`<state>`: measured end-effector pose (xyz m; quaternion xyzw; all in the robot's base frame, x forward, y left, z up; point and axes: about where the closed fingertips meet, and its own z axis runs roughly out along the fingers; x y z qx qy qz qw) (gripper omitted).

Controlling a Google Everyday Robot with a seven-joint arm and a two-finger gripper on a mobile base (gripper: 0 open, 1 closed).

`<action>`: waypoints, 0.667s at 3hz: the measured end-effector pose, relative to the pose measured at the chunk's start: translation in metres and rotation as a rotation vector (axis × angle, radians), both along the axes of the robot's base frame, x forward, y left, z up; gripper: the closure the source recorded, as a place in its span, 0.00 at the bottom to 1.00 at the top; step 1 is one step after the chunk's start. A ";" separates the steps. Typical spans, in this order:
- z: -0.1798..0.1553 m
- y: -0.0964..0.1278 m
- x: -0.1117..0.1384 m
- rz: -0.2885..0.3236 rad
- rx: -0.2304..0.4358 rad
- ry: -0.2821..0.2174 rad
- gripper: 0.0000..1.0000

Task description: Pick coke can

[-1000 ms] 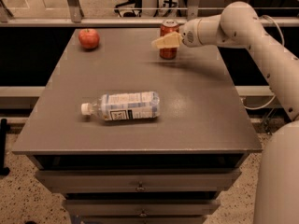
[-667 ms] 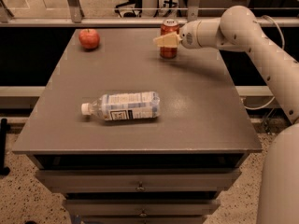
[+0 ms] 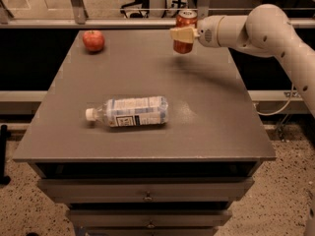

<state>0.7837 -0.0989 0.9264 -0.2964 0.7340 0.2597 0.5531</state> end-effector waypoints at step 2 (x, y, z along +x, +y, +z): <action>0.042 -0.017 -0.019 0.008 0.014 -0.097 1.00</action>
Offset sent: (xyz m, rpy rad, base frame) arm -0.0166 -0.0154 0.0380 0.0142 -0.0839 0.0060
